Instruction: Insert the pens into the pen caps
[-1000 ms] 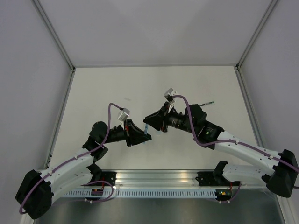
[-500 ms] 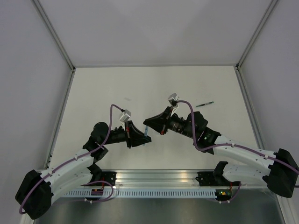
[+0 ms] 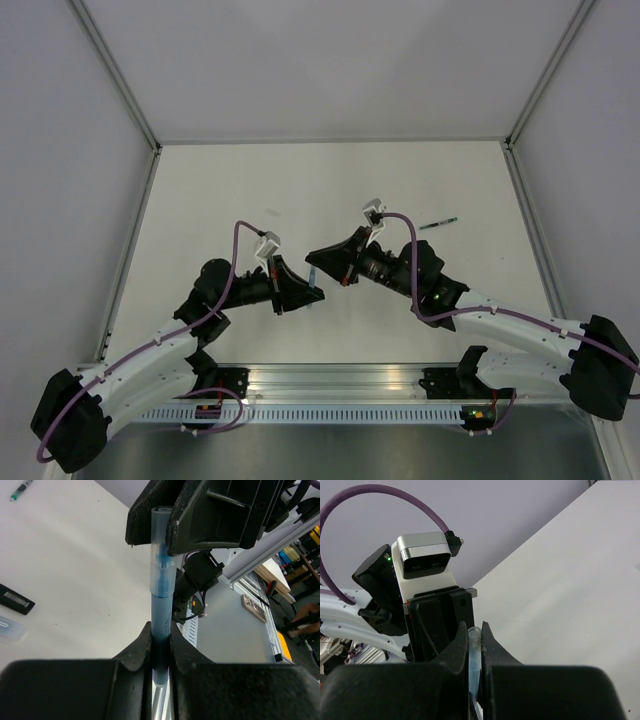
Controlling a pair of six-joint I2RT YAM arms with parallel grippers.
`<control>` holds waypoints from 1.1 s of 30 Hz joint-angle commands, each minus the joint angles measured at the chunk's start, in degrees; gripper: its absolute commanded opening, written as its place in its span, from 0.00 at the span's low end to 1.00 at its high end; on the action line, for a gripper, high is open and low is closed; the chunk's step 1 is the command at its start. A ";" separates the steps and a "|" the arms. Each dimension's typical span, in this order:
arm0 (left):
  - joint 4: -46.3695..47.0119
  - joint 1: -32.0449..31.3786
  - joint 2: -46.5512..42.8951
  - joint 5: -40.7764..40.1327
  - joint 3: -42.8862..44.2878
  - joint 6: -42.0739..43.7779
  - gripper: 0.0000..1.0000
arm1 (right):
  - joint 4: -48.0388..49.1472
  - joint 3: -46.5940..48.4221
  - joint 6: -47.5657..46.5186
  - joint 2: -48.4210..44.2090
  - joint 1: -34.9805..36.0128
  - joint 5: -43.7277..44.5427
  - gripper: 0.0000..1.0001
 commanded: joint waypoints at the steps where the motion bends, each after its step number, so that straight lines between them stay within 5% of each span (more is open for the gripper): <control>1: 7.09 0.97 0.14 -11.64 8.65 0.00 0.02 | -9.60 -3.02 0.09 -0.39 3.09 -6.69 0.00; 33: -4.96 2.03 9.90 -28.17 27.65 7.73 0.02 | -7.68 -10.22 2.01 -0.22 5.55 -6.76 0.00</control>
